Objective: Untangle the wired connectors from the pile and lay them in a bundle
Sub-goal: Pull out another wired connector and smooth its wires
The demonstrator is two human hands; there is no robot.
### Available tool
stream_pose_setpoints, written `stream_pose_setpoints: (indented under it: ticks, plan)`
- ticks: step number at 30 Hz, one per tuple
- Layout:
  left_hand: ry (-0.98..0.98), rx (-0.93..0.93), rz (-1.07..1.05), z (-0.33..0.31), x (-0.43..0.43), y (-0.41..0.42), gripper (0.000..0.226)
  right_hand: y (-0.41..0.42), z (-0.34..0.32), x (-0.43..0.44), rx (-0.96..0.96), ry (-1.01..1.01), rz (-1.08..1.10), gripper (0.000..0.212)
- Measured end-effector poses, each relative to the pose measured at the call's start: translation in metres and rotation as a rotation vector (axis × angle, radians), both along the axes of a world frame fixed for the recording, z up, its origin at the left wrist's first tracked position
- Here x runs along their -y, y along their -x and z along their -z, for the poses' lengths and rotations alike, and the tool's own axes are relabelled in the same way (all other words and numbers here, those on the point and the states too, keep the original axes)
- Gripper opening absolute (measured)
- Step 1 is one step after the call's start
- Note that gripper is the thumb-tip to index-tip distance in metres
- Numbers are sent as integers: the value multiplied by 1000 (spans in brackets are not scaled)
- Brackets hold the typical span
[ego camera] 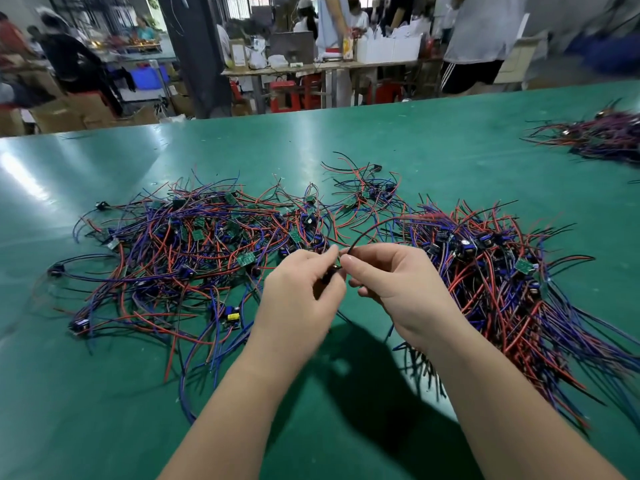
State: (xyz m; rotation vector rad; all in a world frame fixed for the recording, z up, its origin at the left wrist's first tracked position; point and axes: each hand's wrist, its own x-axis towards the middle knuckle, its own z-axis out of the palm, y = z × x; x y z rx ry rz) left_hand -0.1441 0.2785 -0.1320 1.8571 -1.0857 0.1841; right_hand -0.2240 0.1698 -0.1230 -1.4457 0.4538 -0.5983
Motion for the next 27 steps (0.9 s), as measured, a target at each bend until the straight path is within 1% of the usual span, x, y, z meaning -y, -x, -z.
stream_pose_setpoints:
  ticks: [1, 3, 6, 7, 10, 13, 16, 23, 27]
  plan:
    - [-11, 39, 16, 0, 1, 1, 40, -1, 0, 1, 13, 1, 7, 10]
    - [26, 37, -14, 0, 2, 3, 39, -2, 1, 2, 27, -30, 27, 11]
    - [123, -111, -75, 2, 1, 1, 23, -2, 0, 3, 38, -117, 33, 8]
    - [121, -143, -72, 2, 0, 0, 18, -2, -1, 3, 43, -135, 41, 7]
    - [50, -136, -28, 4, 0, 0, 10, 1, -7, 10, 109, -190, 124, 9]
    - [3, -140, 4, 7, 2, 1, 13, 7, -14, 22, 189, -236, 207, 10]
    - [-15, -133, 6, 7, 2, 2, 15, 13, -16, 28, 253, -261, 209, 11]
    - [-29, -98, 14, 6, 0, -4, 12, 13, -17, 28, 198, -250, 205, 13]
    - [-51, -109, 62, 6, 0, -2, 11, 12, -14, 29, 149, -229, 268, 31]
